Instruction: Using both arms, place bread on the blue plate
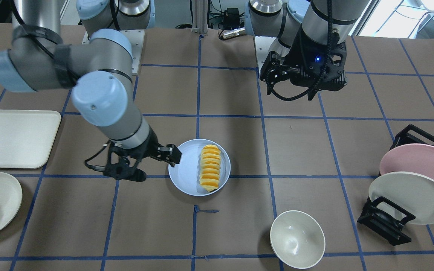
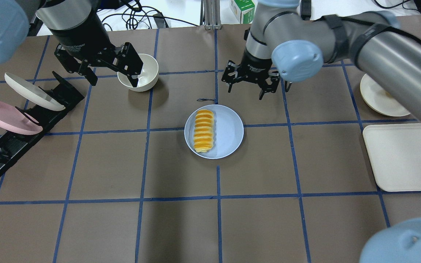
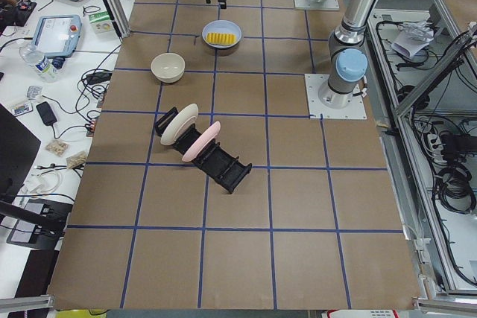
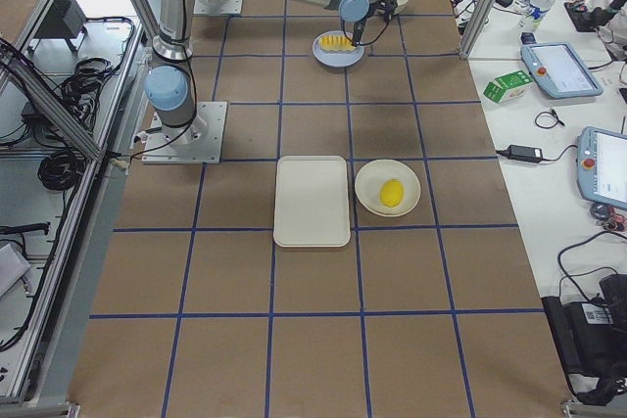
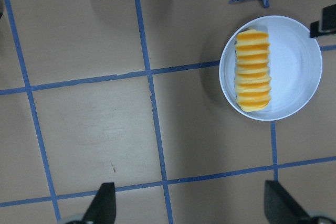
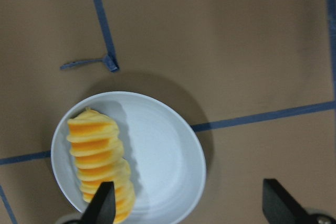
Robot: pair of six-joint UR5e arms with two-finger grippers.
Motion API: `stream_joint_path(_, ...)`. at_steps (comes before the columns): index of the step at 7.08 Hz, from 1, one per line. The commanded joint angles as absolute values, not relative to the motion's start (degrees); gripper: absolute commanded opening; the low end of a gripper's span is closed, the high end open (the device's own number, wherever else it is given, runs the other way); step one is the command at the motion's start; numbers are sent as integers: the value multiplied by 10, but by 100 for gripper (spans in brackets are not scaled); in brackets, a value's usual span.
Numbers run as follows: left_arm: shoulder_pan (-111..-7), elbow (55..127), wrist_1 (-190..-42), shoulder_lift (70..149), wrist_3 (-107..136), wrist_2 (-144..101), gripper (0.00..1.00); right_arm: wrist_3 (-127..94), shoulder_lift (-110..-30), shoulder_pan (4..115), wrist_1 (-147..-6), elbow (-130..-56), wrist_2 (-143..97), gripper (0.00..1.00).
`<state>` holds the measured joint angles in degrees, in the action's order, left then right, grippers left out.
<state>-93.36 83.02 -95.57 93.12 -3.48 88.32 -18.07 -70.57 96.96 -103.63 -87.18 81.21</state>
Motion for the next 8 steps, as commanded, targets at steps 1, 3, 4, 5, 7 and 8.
stream_joint_path(1, -933, 831, -955, 932, -33, 883, 100, -103, -787, 888, -925, -876, 846, 100)
stream_joint_path(3, -934, 831, -955, 932, -32, 883, 100, -104, -870, 876, -857, -873, 890, 100)
stream_joint_path(4, -934, 831, -954, 932, -32, 883, 100, -103, -901, 874, -830, -871, 896, 100)
stream_joint_path(5, -933, 831, -954, 932, -32, 883, 100, -91, -924, 874, -826, -872, 911, 100)
stream_joint_path(7, -933, 831, -954, 933, -32, 883, 100, -13, -923, 874, -837, -882, 920, 100)
stream_joint_path(8, -934, 831, -954, 933, -32, 883, 100, -15, -926, 873, -835, -881, 923, 100)
